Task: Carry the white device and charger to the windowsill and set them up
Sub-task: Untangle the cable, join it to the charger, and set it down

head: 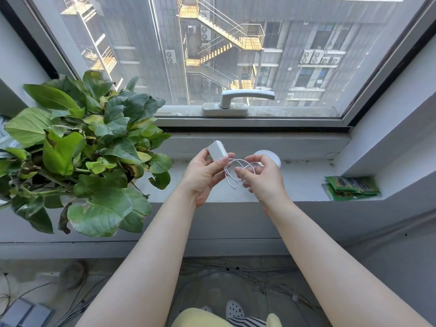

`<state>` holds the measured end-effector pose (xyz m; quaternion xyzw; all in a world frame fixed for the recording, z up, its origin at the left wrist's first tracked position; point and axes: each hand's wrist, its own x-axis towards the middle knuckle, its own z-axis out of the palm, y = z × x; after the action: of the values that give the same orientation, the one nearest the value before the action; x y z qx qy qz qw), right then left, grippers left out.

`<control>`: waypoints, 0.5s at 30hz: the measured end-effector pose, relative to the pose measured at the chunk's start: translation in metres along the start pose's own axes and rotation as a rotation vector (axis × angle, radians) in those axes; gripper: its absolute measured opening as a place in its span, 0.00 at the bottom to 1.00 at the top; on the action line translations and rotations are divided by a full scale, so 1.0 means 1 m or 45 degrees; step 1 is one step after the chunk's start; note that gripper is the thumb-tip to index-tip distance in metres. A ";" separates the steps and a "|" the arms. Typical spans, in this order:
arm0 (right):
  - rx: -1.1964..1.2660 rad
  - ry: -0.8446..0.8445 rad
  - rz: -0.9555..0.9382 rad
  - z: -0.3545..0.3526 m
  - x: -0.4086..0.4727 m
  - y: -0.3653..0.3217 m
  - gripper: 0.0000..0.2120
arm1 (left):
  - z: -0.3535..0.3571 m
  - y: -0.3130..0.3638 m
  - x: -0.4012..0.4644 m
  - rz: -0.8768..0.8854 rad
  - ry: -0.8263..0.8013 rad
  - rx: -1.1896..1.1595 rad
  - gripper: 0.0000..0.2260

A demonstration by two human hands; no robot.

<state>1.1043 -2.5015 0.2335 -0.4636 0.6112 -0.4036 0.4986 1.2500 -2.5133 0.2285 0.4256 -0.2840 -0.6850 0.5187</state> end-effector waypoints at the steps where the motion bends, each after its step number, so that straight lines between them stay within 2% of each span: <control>1: 0.018 -0.009 0.022 0.000 -0.001 -0.001 0.13 | 0.000 0.000 0.000 -0.004 -0.033 -0.021 0.17; 6: 0.099 -0.125 0.059 0.002 -0.002 -0.006 0.06 | -0.003 0.005 0.000 0.035 -0.074 -0.087 0.16; 9: 0.336 -0.201 0.154 0.003 -0.001 -0.005 0.03 | -0.004 0.006 0.002 0.075 -0.051 -0.044 0.20; 10: 0.391 -0.201 0.137 0.003 -0.001 -0.004 0.01 | -0.004 0.006 0.003 0.081 -0.034 -0.029 0.21; 12: 0.399 -0.205 0.020 0.002 -0.001 -0.001 0.05 | -0.004 0.005 0.004 0.081 0.012 -0.033 0.19; 15: 0.292 -0.284 -0.192 -0.005 -0.001 0.001 0.08 | -0.004 0.006 0.005 0.041 0.135 -0.083 0.09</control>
<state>1.0996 -2.5001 0.2338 -0.4900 0.4655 -0.4530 0.5814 1.2556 -2.5198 0.2304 0.4395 -0.2403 -0.6619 0.5576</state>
